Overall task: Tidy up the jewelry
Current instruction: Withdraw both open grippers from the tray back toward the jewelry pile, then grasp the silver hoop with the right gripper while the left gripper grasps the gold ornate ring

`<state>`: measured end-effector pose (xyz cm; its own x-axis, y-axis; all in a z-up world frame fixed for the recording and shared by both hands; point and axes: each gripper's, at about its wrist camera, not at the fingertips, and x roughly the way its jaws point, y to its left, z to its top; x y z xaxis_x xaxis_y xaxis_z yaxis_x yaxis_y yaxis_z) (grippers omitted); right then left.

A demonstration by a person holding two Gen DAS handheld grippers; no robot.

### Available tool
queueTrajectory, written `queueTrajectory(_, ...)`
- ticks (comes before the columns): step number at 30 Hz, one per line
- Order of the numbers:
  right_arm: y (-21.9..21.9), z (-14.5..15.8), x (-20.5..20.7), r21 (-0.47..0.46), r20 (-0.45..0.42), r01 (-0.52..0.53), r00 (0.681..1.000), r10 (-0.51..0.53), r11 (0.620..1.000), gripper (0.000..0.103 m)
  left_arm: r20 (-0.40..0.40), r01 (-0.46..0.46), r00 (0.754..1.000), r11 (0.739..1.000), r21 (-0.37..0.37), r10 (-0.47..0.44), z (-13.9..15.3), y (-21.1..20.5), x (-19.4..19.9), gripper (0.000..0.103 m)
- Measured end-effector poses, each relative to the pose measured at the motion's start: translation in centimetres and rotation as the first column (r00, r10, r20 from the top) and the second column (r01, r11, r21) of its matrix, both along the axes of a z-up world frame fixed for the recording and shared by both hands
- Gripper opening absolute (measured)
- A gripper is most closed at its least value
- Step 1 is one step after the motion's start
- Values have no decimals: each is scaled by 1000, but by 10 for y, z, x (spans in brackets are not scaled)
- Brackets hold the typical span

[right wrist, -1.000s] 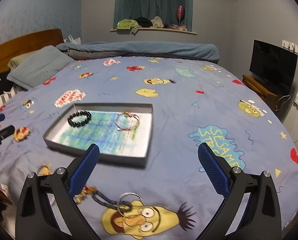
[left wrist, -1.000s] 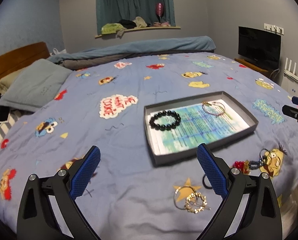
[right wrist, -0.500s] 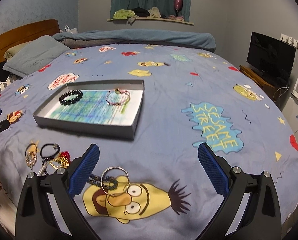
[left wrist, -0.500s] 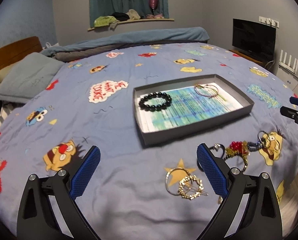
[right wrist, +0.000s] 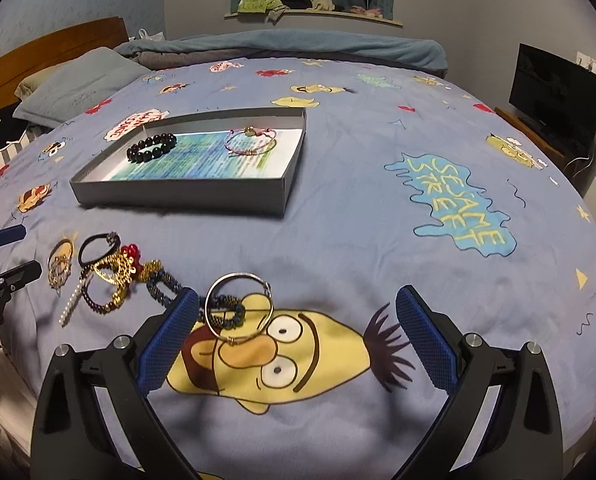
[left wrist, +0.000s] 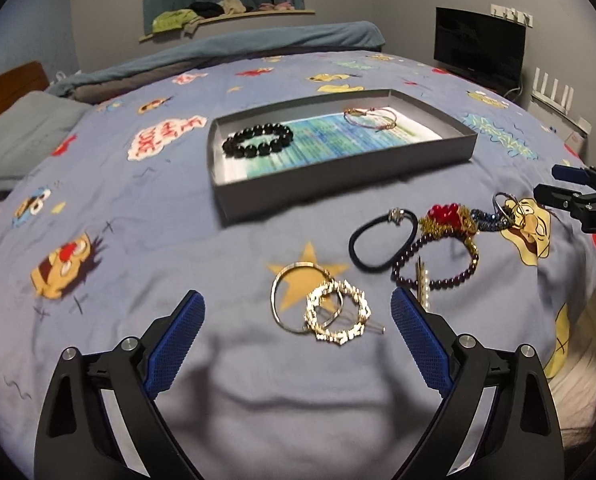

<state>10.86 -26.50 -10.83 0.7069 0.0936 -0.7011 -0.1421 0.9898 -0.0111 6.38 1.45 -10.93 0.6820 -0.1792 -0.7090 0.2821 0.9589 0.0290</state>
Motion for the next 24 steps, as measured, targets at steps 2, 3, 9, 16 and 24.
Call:
queueTrajectory(2,0,-2,-2,7,-4,-1,1000,1,1000,97,-4,6,1000,999,-35,-6,-2,1,-3,85)
queueTrajectory(3,0,-3,-2,9,-7,-2,1000,2,1000,97,-7,17,1000,999,-44,-17,-3,0,-4,83)
queueTrajectory(9,1,-9,-3,19,-19,-13,1000,13,1000,97,-14,91,996,996,-7,-91,-10,-20,-3,66)
queueTrajectory(16,0,-13,-6,25,-23,-27,999,28,999,95,-46,84,996,996,25,-83,-20,-25,4,47)
queueTrajectory(24,0,-14,-4,45,-27,-35,999,36,998,64,-46,84,996,996,35,-82,-21,-23,4,43)
